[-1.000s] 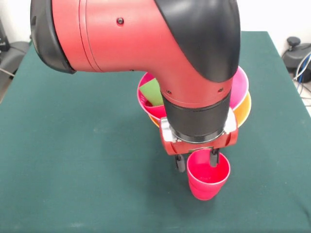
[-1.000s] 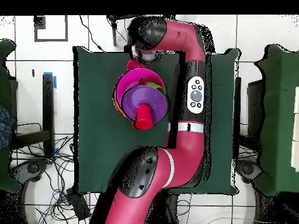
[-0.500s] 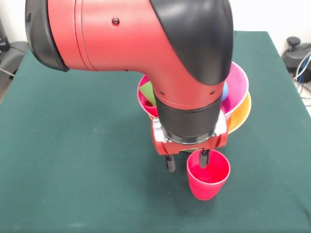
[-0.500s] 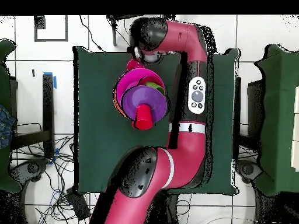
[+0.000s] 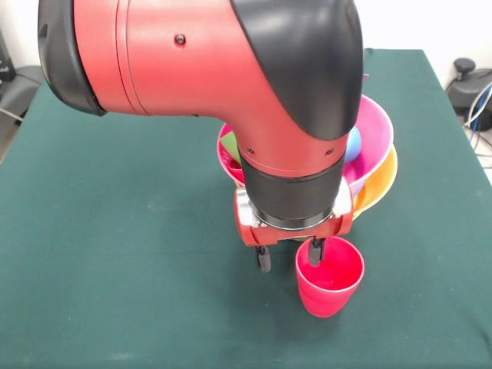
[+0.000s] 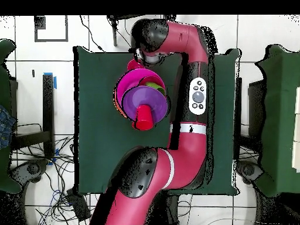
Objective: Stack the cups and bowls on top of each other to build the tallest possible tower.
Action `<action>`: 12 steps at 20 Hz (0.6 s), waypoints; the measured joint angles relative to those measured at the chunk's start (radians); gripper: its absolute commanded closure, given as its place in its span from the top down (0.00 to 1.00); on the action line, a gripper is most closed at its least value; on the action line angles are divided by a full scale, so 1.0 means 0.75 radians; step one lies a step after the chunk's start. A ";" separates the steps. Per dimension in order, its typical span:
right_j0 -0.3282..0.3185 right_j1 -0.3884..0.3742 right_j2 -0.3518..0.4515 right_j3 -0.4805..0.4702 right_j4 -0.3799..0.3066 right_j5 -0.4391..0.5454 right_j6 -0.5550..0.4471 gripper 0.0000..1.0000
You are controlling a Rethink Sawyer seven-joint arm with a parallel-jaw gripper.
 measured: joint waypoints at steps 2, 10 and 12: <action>0.000 0.006 0.000 0.000 0.000 0.000 0.000 1.00; 0.010 0.053 0.000 -0.027 -0.002 0.000 0.000 1.00; 0.015 0.067 0.000 -0.038 -0.004 0.000 0.000 1.00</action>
